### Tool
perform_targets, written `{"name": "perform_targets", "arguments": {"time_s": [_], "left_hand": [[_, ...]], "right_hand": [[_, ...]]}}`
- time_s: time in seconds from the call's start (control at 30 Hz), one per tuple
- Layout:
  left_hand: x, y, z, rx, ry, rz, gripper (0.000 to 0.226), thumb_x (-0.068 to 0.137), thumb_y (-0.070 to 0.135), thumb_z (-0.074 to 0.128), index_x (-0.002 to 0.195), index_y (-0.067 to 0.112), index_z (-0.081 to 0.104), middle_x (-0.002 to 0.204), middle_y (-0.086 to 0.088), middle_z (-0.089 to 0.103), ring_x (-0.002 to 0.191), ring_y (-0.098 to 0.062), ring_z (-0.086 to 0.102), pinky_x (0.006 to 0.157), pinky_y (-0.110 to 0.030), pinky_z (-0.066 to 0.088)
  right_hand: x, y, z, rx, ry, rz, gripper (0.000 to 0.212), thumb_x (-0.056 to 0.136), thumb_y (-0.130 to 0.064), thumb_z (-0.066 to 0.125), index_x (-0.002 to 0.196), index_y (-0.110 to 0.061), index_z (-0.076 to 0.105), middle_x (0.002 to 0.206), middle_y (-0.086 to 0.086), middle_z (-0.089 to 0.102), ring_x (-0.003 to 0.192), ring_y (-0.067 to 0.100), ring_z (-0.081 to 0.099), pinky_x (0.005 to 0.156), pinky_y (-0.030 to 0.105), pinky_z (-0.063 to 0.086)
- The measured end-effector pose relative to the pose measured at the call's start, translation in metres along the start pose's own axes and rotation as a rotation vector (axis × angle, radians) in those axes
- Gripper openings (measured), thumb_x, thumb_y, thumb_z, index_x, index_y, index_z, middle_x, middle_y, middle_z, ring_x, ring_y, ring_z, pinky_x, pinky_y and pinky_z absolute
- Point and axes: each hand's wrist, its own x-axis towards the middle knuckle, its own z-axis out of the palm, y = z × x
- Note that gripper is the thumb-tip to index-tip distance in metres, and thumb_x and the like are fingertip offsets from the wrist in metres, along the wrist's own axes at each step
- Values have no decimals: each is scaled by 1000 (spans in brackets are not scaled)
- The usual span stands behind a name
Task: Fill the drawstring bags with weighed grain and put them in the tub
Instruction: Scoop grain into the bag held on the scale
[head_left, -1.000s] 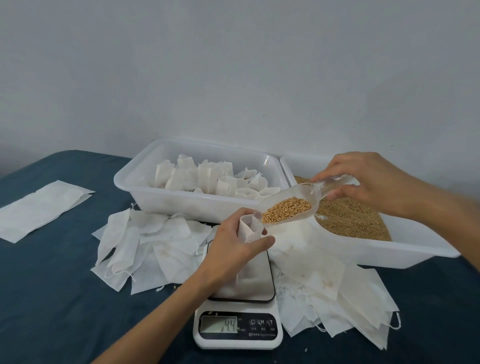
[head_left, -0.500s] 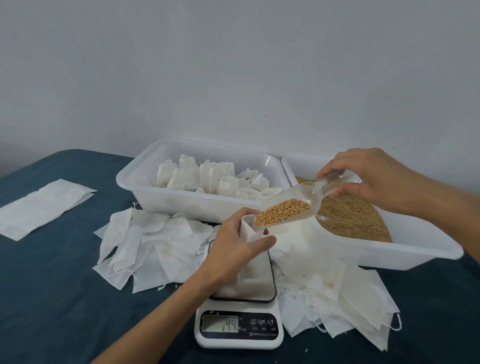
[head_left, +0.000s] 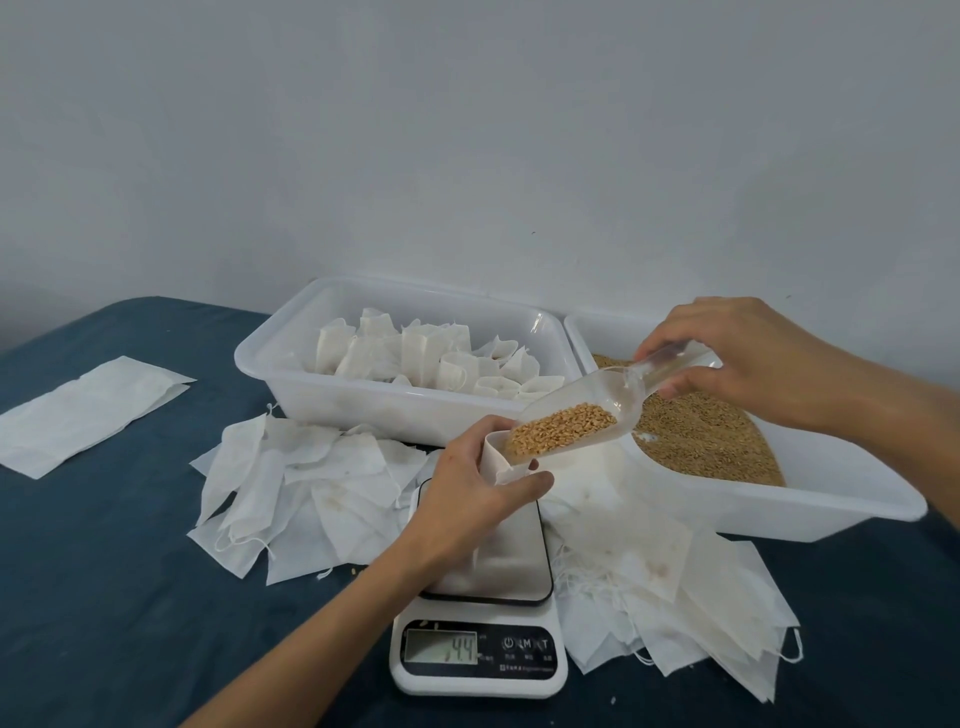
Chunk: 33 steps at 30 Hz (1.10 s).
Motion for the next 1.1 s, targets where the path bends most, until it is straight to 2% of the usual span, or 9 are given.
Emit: {"name": "perform_targets", "arguments": {"time_s": [0.2,0.57,0.73,1.1], "left_hand": [[-1,0,0,-11,9,0,39,79,29,83,114,28,68,104,11,78,92,1,72,74,-11,49],[-2,2,-1,23,26,17,32,79,31,83,108,35,68,101,14,77,88,3,71,74,-9,47],[-1,0,0,33,34,18,35,77,34,83,109,35,68,104,12,78,95,-3,71,82,-20,51],[0,0,0,22,26,14,36,77,33,83,109,33,68,105,11,78,96,-4,73,80,-14,50]], "right_hand": [[0,-1,-1,-6,-5,-6,32,83,-23,81,112,-30,73,98,-20,64,100,8,54,92,35,43],[2,-1,1,-27,-12,-12,31,83,-25,81,112,-32,72,97,-23,63,99,6,53,91,36,43],[2,0,0,-28,-14,-10,31,83,-24,81,112,-31,72,98,-22,63,100,9,53,92,38,43],[3,-1,-1,-28,-5,-30,31,83,-25,81,112,-32,72,98,-21,64,101,9,52,93,37,42]]}}
